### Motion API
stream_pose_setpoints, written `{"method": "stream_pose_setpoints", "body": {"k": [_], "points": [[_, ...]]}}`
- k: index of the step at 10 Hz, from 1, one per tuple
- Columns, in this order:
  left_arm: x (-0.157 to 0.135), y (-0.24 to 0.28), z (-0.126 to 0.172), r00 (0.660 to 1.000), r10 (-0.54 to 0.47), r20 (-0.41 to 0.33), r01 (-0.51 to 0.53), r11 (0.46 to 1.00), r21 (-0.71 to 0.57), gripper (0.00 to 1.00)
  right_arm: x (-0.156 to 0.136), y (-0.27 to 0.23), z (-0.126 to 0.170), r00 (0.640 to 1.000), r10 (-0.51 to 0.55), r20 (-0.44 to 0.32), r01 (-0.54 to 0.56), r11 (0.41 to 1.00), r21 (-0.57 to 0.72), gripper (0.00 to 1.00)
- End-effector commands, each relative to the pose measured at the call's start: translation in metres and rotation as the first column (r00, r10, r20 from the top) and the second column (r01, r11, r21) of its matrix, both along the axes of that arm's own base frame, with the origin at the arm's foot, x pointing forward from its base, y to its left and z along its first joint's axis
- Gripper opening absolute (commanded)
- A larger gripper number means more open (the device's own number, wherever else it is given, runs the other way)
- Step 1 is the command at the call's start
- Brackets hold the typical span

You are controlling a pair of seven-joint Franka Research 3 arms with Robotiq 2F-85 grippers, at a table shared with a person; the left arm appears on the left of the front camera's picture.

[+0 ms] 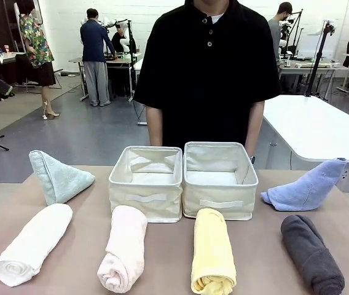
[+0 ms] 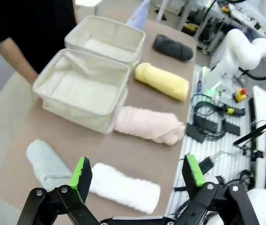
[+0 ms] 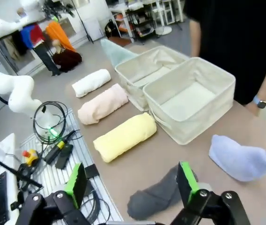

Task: Sort the towels based on their folding style.
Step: Pick up one triangle-folded towel and place it in the left Fabric basket.

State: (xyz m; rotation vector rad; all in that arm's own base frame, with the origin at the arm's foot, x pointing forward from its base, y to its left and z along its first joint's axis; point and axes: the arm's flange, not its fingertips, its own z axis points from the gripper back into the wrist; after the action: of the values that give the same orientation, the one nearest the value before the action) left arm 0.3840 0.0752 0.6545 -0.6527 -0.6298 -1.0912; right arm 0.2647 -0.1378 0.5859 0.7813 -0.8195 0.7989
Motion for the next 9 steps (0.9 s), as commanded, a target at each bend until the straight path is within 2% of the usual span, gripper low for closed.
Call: {"method": "stream_pose_setpoints", "body": {"k": [1,3,6,9], "points": [[0.003,0.001,-0.011,0.993,0.016,0.121,-0.023,0.998,0.058,1.00,-0.004,-0.022,0.003,1.000,0.012,0.015,-0.013,0.999,0.043,1.00],[-0.009,0.015,-0.017,0.968,0.041,0.248,-0.035,0.999,-0.030,1.00,-0.026,-0.027,0.015,0.994,0.053,0.097,-0.055,0.998,0.022,1.00],[-0.032,0.031,-0.019,0.932,0.015,0.363,0.010,0.998,-0.066,1.00,-0.044,-0.037,0.026,0.993,0.052,0.107,-0.054,0.998,0.011,1.00],[-0.036,0.036,-0.026,0.950,0.003,0.312,0.020,0.997,-0.072,1.00,-0.046,-0.043,0.024,0.994,0.072,0.086,-0.075,0.997,0.027,1.00]]}}
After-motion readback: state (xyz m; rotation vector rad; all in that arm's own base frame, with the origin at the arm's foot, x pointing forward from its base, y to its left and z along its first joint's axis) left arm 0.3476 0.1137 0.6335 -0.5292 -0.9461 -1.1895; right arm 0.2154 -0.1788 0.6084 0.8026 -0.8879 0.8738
